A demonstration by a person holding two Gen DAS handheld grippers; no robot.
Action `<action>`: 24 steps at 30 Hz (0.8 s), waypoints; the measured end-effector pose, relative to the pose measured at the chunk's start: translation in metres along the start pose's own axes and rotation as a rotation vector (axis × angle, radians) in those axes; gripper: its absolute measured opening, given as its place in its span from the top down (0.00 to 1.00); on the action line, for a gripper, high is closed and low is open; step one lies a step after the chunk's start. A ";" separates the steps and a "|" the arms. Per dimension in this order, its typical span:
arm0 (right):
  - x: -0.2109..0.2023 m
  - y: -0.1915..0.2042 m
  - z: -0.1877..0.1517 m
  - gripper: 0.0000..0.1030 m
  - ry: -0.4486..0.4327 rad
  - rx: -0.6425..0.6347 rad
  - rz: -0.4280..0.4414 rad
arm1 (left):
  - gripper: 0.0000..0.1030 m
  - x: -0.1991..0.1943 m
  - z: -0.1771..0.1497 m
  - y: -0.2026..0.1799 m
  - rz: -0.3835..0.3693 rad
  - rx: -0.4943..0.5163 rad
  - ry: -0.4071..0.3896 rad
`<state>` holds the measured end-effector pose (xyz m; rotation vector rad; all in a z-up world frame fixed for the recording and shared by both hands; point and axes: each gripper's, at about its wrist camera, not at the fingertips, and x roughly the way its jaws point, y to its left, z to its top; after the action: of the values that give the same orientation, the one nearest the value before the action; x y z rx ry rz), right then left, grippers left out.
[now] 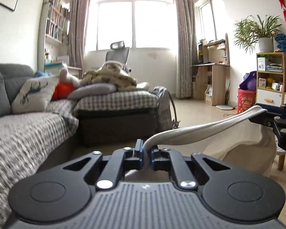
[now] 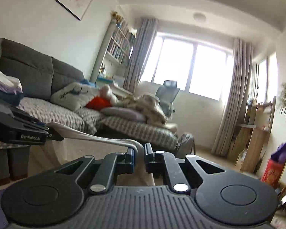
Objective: Fold clothes
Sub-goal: 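Lift the sweatshirt high with both grippers and shake it open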
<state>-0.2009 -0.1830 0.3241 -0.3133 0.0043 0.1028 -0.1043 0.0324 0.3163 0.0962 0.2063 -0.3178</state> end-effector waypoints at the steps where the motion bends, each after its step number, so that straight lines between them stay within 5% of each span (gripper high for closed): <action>1: -0.008 0.000 0.007 0.92 -0.005 -0.006 0.001 | 0.91 -0.014 0.009 -0.002 0.005 0.013 -0.010; 13: -0.078 -0.004 0.050 0.91 0.002 -0.008 0.010 | 0.91 -0.079 0.034 -0.020 -0.042 0.056 0.055; 24: 0.021 0.008 -0.064 0.91 0.277 0.020 0.051 | 0.91 0.023 -0.050 -0.029 -0.077 0.035 0.321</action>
<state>-0.1800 -0.1930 0.2600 -0.3056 0.2874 0.1091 -0.1015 0.0040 0.2609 0.1745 0.5235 -0.3821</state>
